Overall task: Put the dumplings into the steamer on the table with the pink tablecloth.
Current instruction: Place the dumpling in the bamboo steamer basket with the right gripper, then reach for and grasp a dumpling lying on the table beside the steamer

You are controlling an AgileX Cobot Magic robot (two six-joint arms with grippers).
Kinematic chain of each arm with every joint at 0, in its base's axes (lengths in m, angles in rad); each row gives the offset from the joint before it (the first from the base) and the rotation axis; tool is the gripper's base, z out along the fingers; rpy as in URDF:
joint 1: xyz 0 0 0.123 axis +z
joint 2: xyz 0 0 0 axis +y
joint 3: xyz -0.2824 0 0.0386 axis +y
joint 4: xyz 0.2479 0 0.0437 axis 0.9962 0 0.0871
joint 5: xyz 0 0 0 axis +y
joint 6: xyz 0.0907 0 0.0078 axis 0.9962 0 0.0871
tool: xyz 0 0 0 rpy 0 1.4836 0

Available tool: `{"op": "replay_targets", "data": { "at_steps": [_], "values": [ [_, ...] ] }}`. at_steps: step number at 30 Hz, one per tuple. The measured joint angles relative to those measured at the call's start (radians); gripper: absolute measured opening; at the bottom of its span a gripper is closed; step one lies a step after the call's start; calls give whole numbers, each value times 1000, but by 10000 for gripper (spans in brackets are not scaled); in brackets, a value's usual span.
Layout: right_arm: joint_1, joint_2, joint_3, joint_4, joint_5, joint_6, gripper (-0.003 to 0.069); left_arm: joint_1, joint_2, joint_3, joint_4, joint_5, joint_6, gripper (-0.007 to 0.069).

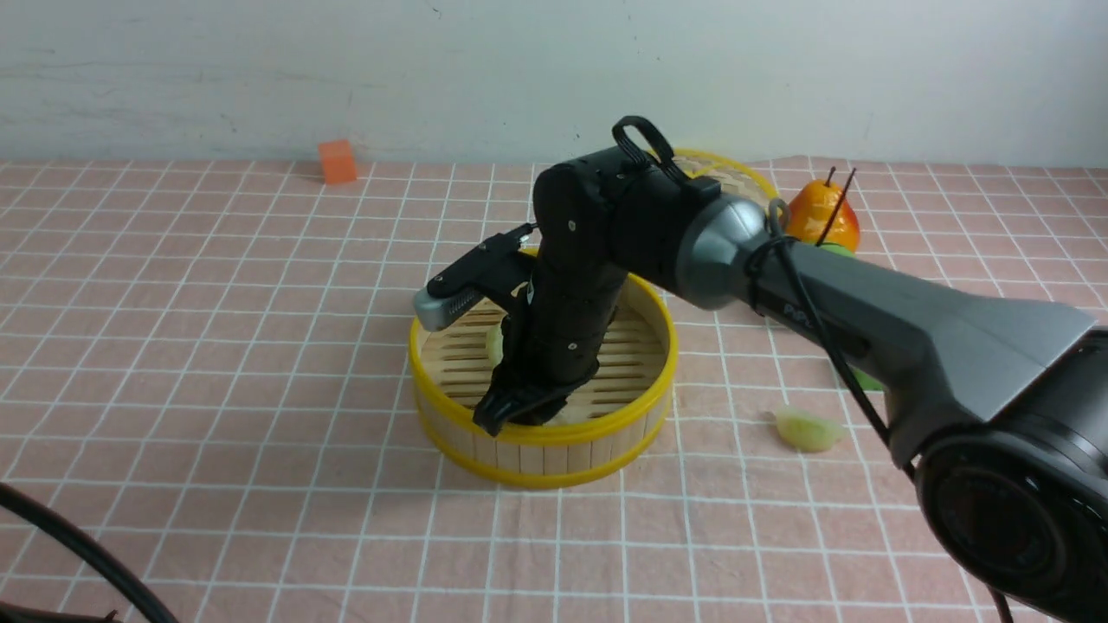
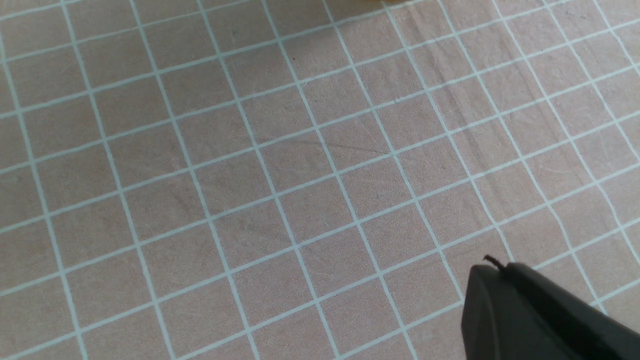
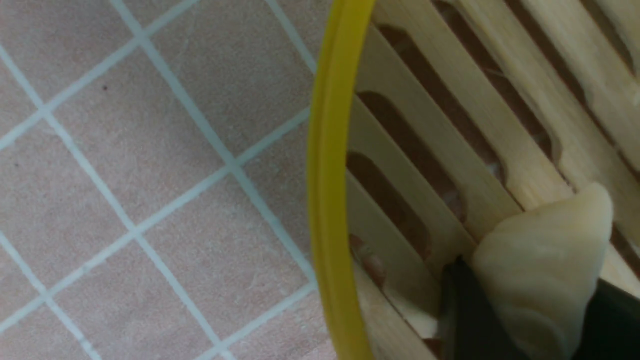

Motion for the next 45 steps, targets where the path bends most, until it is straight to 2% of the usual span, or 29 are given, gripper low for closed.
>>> {"op": "replay_targets", "data": {
  "at_steps": [4, 5, 6, 7, 11, 15, 19, 23, 29, 35, 39, 42, 45],
  "values": [
    [0, 0, -26, 0, 7, 0, 335, 0, 0, 0, -4, 2, 0, -14],
    [0, 0, -59, -1, 42, 1, 388, 0, 0, 0, -5, 3, 0, -14],
    [0, 0, -69, -1, 54, 1, 403, 0, 0, 0, -6, 4, 0, -14],
    [0, -3, -108, -5, 98, 1, 448, 0, 0, 0, -7, 7, 0, -14],
    [-17, -64, -166, -27, 132, 8, 516, 0, 0, 0, -10, 8, 0, -14],
    [-64, -156, -121, -27, 137, 15, 517, 0, 0, 0, -11, 10, 0, -13],
    [-131, -273, 14, -27, 137, -13, 505, 0, 0, 0, -11, 11, 0, -13],
    [-240, -370, 254, -29, 140, -108, 494, 0, 0, 0, -11, 0, 0, -13],
    [-337, -355, 458, -32, 131, -253, 494, 0, 0, 0, -11, -28, 0, -13],
    [-396, -283, 487, -43, -5, -270, 494, 0, 0, 0, -15, -31, 0, -11],
    [-402, -252, 488, -47, -53, -282, 489, 0, 0, 0, -25, -31, 0, -9],
    [-400, -221, 488, -43, -92, -317, 454, 0, 0, 0, -28, -31, 0, -6],
    [-400, -205, 489, -44, -100, -320, 372, 0, 0, 0, -32, -31, 0, -6]
  ]
}}
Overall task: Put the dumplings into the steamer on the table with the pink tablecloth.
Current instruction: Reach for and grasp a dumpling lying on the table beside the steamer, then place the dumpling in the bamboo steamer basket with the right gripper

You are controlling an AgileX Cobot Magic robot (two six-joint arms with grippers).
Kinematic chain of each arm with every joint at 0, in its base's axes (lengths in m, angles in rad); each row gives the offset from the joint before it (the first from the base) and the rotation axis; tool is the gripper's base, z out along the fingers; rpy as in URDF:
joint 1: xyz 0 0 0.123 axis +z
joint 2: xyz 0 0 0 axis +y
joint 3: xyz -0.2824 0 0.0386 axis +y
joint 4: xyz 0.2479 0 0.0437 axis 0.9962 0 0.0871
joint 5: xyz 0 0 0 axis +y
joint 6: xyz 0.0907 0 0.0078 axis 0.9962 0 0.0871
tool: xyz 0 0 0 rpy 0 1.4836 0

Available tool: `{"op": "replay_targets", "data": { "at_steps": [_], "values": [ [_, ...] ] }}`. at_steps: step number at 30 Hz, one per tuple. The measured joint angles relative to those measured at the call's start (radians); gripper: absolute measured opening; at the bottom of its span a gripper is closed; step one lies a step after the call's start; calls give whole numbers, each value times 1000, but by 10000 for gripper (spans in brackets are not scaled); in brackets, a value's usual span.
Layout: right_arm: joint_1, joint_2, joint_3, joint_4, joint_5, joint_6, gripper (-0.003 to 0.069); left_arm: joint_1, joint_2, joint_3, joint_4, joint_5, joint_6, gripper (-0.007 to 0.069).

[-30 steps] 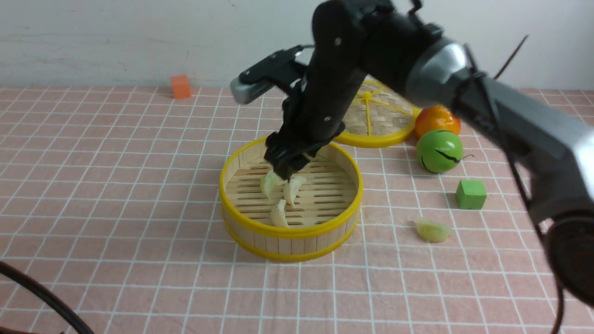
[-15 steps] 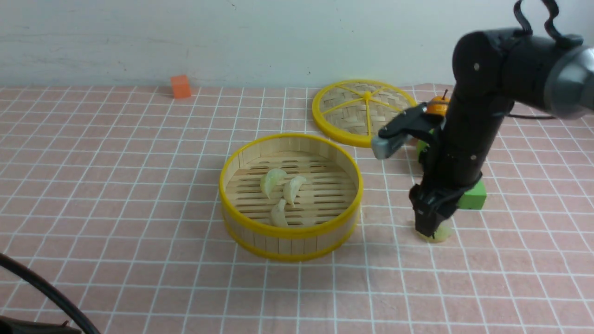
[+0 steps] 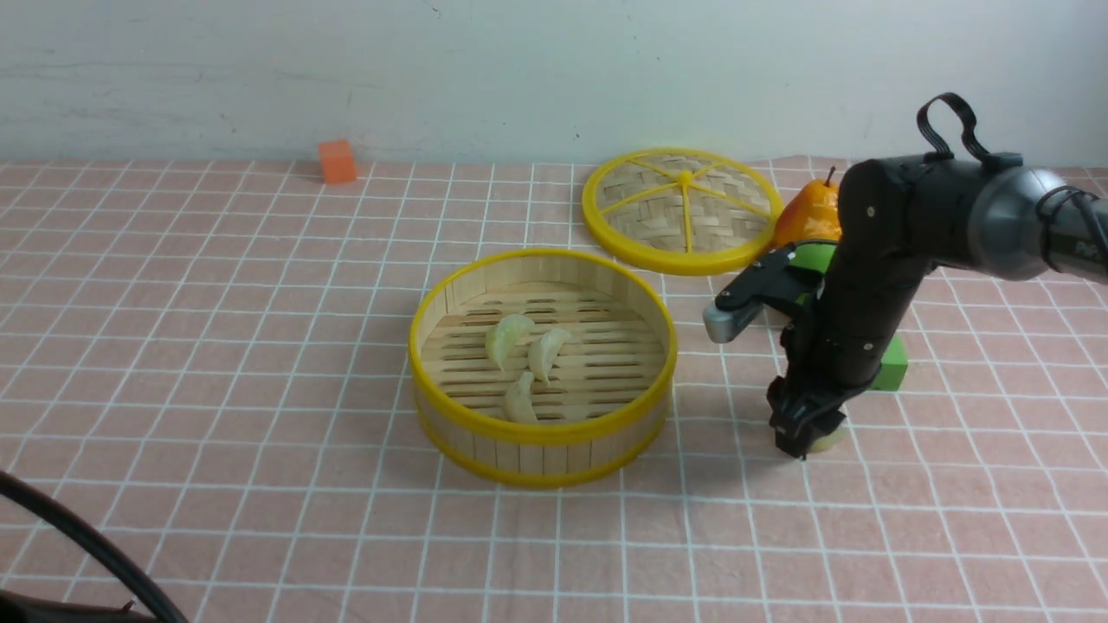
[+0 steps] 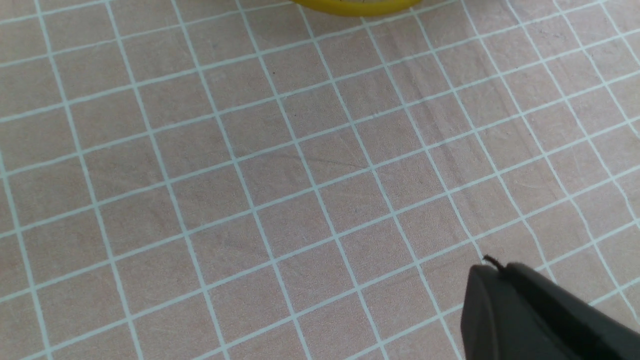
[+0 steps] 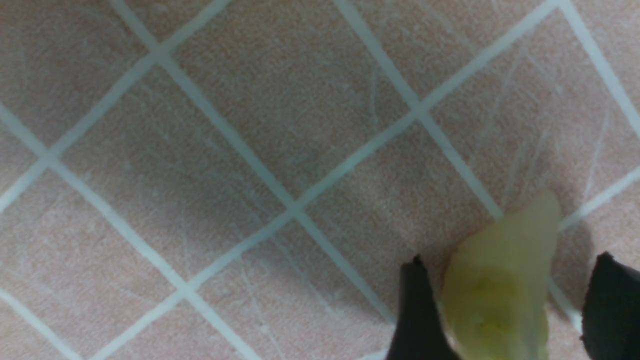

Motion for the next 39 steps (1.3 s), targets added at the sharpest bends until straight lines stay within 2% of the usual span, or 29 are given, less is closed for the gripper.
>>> {"op": "replay_targets", "data": {
  "at_steps": [2, 3, 9, 14, 18, 23, 30, 34, 35, 37, 39],
  "values": [
    [1, -4, 0, -5, 11, 13, 216, 0, 0, 0, -6, 0, 0, -4],
    [1, -8, -1, -8, 21, 20, 199, 0, 0, 0, -8, 1, 0, -3],
    [17, -63, -99, 24, 150, 89, 209, 0, 0, 0, -8, 1, 0, -3],
    [94, -100, -259, 109, 212, 175, 209, 0, 0, 0, -8, -9, 0, -1],
    [183, -90, -313, 127, 162, 230, 209, 0, 0, 0, -8, -22, 0, 0],
    [255, -33, -317, 118, 69, 242, 209, 0, 0, 0, -8, -23, 0, 0],
    [291, 58, -317, 74, -48, 319, 209, 0, 0, 0, -8, -23, 0, 4],
    [291, 107, -317, 49, -63, 341, 253, 0, 0, 0, -8, -22, 0, 9],
    [291, 118, -317, 41, -63, 345, 309, 0, 0, 0, -8, -17, 0, 12],
    [291, 119, -317, 39, -62, 345, 347, 0, 0, 0, -8, -10, 0, 14],
    [291, 116, -329, 40, -36, 346, 432, 0, 0, 0, -8, -1, 0, 17]
  ]
}}
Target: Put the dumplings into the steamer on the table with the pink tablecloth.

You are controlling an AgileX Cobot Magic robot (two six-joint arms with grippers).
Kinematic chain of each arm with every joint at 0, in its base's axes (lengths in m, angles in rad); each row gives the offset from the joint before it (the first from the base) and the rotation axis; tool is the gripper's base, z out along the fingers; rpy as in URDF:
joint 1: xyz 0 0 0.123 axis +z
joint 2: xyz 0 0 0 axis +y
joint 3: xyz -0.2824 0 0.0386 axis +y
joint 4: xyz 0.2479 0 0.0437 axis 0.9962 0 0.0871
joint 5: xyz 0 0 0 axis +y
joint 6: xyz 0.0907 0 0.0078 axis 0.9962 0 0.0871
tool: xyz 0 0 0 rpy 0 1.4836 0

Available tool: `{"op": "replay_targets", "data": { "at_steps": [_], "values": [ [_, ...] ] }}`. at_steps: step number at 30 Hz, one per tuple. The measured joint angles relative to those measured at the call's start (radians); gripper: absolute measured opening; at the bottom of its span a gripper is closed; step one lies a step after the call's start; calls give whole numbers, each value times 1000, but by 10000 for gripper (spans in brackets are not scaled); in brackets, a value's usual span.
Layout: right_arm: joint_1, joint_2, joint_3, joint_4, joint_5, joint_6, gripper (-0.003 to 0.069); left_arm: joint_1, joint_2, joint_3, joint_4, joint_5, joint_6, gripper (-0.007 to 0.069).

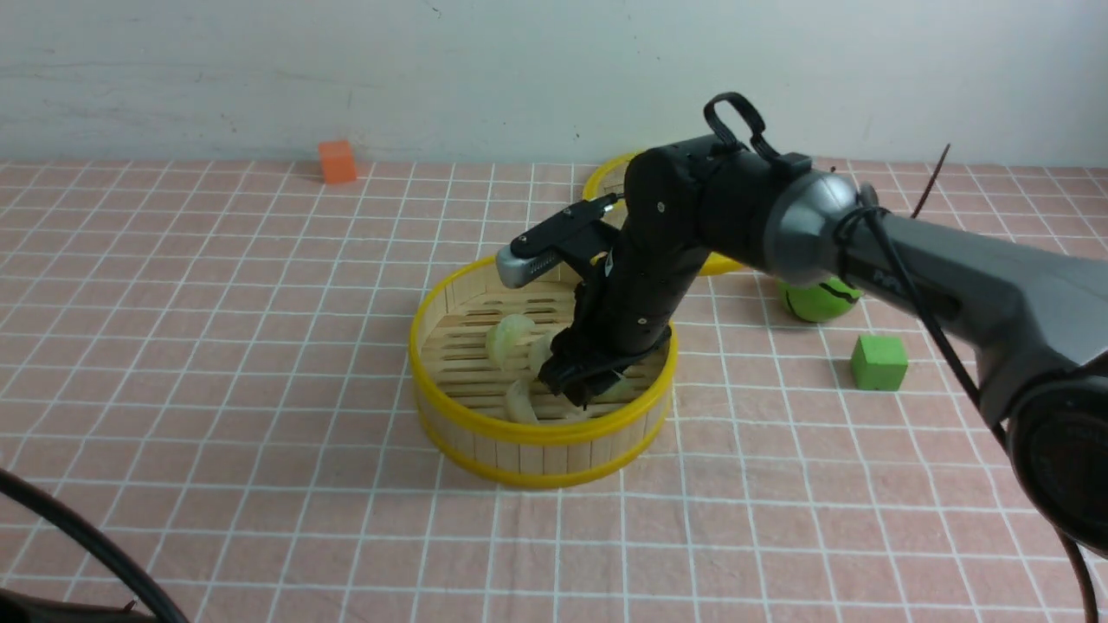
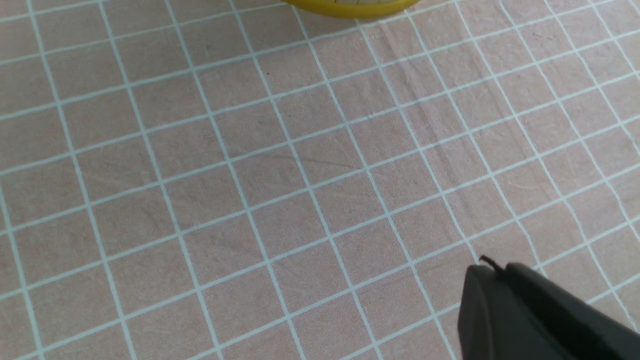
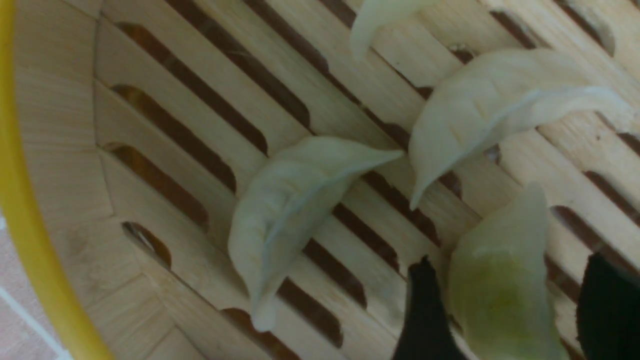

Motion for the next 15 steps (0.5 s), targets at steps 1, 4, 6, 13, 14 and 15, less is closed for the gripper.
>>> {"op": "replay_targets", "data": {
  "at_steps": [1, 4, 6, 13, 14, 15],
  "values": [
    [0, -4, -12, 3, 27, 0, 455, 0, 0, 0, 0, 2, 0, 17],
    [0, -23, -44, 7, 132, 0, 475, 0, 0, 0, 0, 3, 0, 17],
    [0, -55, -75, 8, 212, 0, 465, 0, 0, 0, 0, 5, 0, 19],
    [0, -361, 16, 15, 267, 22, 167, 0, 0, 0, -3, 6, 0, 20],
    [0, -404, 49, 18, 268, 22, 111, 0, 0, 0, -3, 6, 0, 20],
    [0, -457, 94, 19, 270, 21, 57, 0, 0, 0, -3, 7, 0, 21]
  ]
}}
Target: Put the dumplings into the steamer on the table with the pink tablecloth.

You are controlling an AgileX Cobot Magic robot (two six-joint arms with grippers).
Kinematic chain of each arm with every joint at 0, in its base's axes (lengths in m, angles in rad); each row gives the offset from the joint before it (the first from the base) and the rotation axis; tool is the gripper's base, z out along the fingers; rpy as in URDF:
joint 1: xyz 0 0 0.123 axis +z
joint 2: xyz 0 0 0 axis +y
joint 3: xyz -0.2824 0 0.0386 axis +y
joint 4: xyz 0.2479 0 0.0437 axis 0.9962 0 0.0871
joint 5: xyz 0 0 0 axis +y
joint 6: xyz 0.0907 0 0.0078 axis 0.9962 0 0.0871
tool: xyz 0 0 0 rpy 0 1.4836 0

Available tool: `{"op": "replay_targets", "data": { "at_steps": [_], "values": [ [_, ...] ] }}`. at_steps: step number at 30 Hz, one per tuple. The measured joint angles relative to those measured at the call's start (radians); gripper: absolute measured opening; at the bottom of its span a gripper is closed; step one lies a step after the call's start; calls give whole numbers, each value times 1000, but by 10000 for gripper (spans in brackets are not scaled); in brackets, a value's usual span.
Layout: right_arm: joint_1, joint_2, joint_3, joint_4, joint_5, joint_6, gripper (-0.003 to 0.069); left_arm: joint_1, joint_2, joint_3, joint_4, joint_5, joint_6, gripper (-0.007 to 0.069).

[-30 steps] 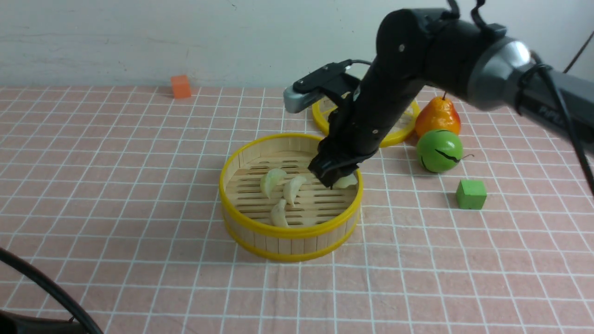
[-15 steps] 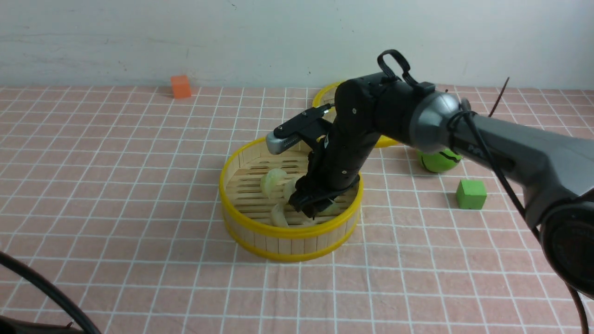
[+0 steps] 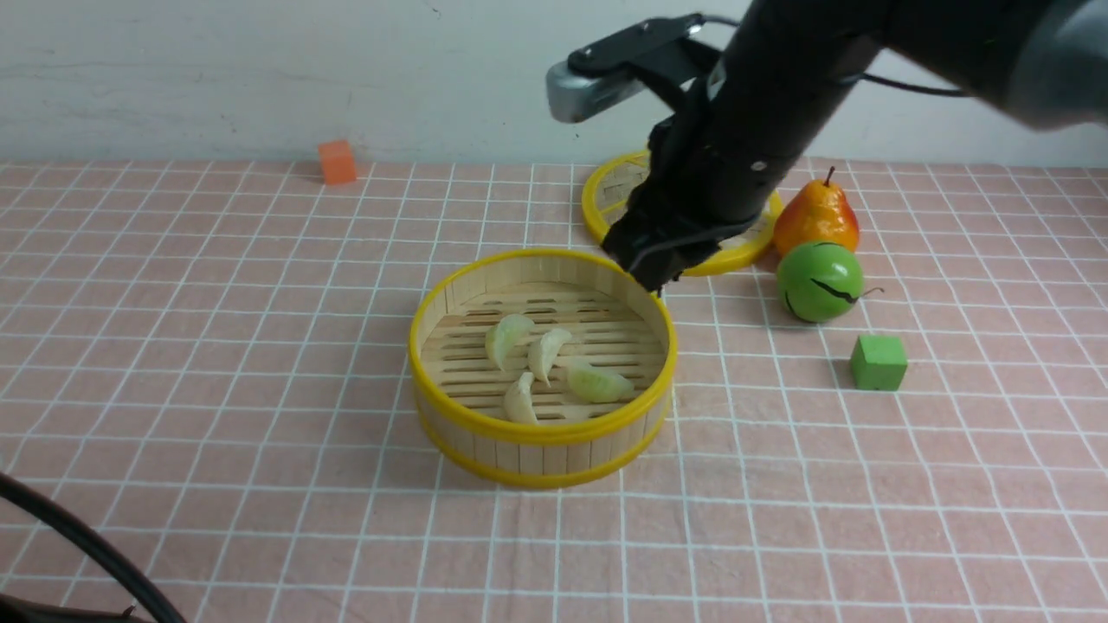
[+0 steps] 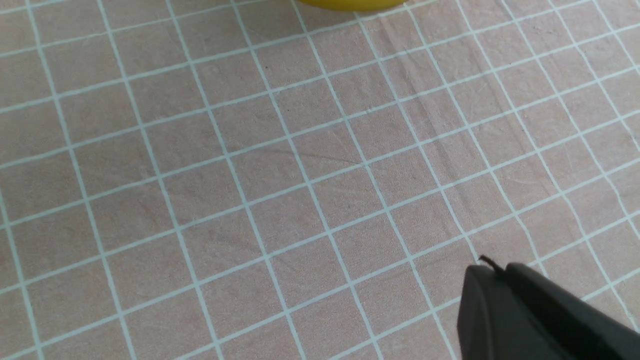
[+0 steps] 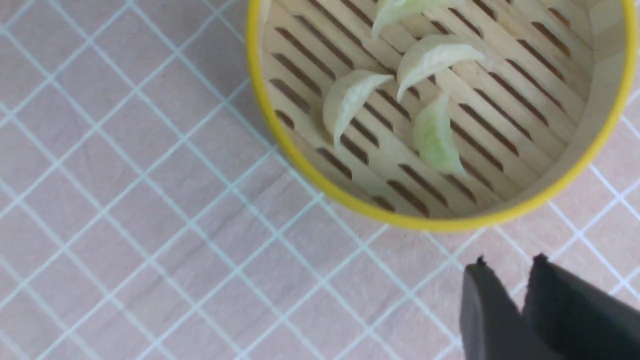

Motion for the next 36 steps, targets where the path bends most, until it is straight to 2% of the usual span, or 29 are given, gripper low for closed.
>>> {"op": "replay_targets", "data": {
  "at_steps": [2, 6, 17, 22, 36],
  "values": [
    [0, -97, 94, 0, 3, -4, -4, 0, 0, 0, 0, 2, 0, 24],
    [0, -320, 346, 3, -16, -5, -19, 0, 0, 0, 0, 3, 0, 30],
    [0, -837, 935, 120, -559, -6, -18, 0, 0, 0, 0, 3, 0, 40],
    [0, -952, 1055, 150, -671, -6, -14, 0, 0, 0, 0, 3, 0, 50],
    [0, -1126, 1096, 61, -651, -6, -22, 0, 0, 0, 0, 3, 0, 66]
  ]
}}
